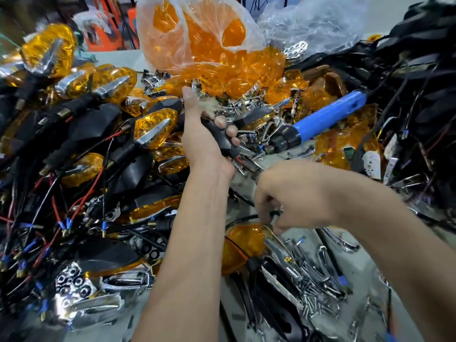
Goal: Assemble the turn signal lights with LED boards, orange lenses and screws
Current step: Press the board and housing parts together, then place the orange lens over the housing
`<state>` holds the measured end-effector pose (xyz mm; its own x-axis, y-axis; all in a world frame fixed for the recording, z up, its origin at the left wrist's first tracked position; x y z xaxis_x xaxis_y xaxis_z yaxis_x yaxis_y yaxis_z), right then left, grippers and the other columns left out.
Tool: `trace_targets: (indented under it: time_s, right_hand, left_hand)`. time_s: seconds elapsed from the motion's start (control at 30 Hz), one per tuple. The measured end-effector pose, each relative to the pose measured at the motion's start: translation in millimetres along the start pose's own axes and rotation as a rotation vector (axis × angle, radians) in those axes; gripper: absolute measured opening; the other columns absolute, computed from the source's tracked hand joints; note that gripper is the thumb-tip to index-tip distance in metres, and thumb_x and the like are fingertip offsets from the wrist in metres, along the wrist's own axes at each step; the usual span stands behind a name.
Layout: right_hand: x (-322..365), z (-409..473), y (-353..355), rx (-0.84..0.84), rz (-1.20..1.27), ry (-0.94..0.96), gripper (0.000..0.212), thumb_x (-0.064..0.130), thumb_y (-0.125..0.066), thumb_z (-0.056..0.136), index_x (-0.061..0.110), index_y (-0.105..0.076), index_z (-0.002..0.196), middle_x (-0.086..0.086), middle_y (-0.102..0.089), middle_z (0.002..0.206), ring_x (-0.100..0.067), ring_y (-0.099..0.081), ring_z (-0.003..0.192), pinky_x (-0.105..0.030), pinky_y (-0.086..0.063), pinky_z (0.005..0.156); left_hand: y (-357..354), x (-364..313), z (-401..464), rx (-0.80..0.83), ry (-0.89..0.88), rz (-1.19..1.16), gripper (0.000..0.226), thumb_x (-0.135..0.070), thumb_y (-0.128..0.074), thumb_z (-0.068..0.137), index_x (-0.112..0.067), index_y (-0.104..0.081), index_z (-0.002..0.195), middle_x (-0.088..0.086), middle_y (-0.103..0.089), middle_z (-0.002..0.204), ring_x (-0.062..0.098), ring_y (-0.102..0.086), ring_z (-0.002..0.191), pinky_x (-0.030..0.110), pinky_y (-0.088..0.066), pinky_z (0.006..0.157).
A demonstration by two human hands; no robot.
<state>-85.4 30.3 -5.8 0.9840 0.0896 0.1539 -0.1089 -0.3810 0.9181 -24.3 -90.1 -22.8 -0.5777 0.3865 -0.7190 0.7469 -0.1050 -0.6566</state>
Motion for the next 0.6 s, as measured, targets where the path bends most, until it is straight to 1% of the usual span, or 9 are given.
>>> trace_targets:
  time_s: [0.13,0.17,0.27,0.33,0.37,0.47,0.5,0.53,0.6]
  right_hand:
    - [1.2,0.0,-10.6,-0.012,-0.002,0.008,0.020,0.017,-0.081,0.076,0.031,-0.068,0.071,0.016,-0.058,0.061,-0.004,-0.057,0.066,-0.023,-0.039,0.056]
    - [0.3,-0.4,-10.9,-0.006,0.024,0.020,0.018,0.016,-0.080,0.077,0.030,-0.069,0.072,0.014,-0.058,0.061,-0.004,-0.057,0.066,-0.024,-0.041,0.056]
    - [-5.7,-1.9,-3.3,-0.017,0.216,0.084,0.015,0.016,-0.080,0.083,0.028,-0.073,0.079,0.008,-0.070,0.078,-0.007,-0.064,0.075,-0.025,-0.049,0.067]
    - [-13.6,-1.9,12.1,-0.130,0.411,0.138,0.015,0.012,-0.080,0.086,0.026,-0.076,0.081,0.011,-0.072,0.077,-0.003,-0.064,0.071,-0.016,-0.047,0.065]
    - [-18.0,-2.0,22.2,-0.213,0.522,0.170,0.013,0.009,-0.081,0.087,0.021,-0.076,0.083,0.010,-0.073,0.077,-0.003,-0.063,0.068,-0.016,-0.048,0.064]
    - [-36.2,-2.1,51.2,-0.524,0.817,0.230,0.012,-0.001,-0.079,0.088,0.007,-0.078,0.097,-0.011,-0.076,0.087,-0.028,-0.072,0.081,-0.040,-0.061,0.079]
    - [-41.3,-0.5,58.0,-0.612,0.861,0.238,0.014,-0.001,-0.078,0.089,0.006,-0.079,0.100,-0.013,-0.077,0.090,-0.030,-0.074,0.084,-0.043,-0.062,0.082]
    - [-45.8,2.0,62.9,-0.684,0.887,0.241,0.013,0.000,-0.077,0.089,0.006,-0.079,0.100,-0.010,-0.079,0.090,-0.027,-0.076,0.083,-0.043,-0.063,0.081]
    - [-53.8,7.3,67.6,-0.805,0.930,0.240,0.007,0.001,-0.078,0.088,0.003,-0.080,0.095,0.000,-0.079,0.084,-0.013,-0.076,0.078,-0.027,-0.061,0.072]
  left_hand:
    - [2.4,1.0,1.3,-0.026,0.004,0.008,0.057,-0.069,-0.056,0.094,-0.023,-0.046,0.064,-0.004,-0.049,0.056,0.017,-0.045,0.044,0.022,-0.036,0.042]
    - [2.9,1.0,1.7,-0.027,0.009,0.004,0.057,-0.070,-0.056,0.095,-0.023,-0.046,0.064,-0.004,-0.049,0.056,0.017,-0.044,0.044,0.022,-0.036,0.042]
    - [4.0,1.1,3.0,-0.023,0.023,-0.004,0.060,-0.073,-0.052,0.095,-0.023,-0.047,0.062,-0.004,-0.049,0.055,0.016,-0.044,0.043,0.022,-0.035,0.041]
    - [4.8,3.0,3.9,-0.019,0.032,0.010,0.061,-0.073,-0.050,0.096,-0.023,-0.047,0.061,-0.004,-0.049,0.055,0.016,-0.043,0.043,0.022,-0.035,0.042]
    - [4.2,4.8,3.7,-0.015,0.041,0.009,0.061,-0.073,-0.051,0.096,-0.023,-0.048,0.060,-0.004,-0.049,0.055,0.016,-0.043,0.043,0.022,-0.035,0.043]
    - [-0.1,11.3,2.0,-0.014,0.072,-0.012,0.058,-0.066,-0.059,0.096,-0.022,-0.052,0.057,-0.004,-0.051,0.055,0.016,-0.046,0.045,0.025,-0.040,0.049]
    - [-1.4,13.1,2.0,-0.015,0.078,0.021,0.057,-0.062,-0.059,0.097,-0.022,-0.054,0.057,-0.004,-0.052,0.056,0.017,-0.048,0.047,0.025,-0.041,0.049]
    - [-2.7,14.7,1.7,-0.011,0.087,0.065,0.054,-0.059,-0.058,0.099,-0.023,-0.053,0.059,-0.004,-0.052,0.056,0.016,-0.049,0.046,0.023,-0.040,0.047]
    - [-5.4,17.8,1.2,0.015,0.111,0.133,0.048,-0.052,-0.052,0.103,-0.023,-0.050,0.064,-0.004,-0.051,0.054,0.015,-0.046,0.041,0.019,-0.037,0.042]
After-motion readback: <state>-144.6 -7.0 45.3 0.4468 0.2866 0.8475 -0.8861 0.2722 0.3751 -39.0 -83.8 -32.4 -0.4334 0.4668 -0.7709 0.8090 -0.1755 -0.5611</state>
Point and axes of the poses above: each hand's wrist, its own z-axis towards the middle knuckle, its own y-axis out of the back of the hand, x = y × z, the point moved 6 cm from there along z, towards the middle knuckle
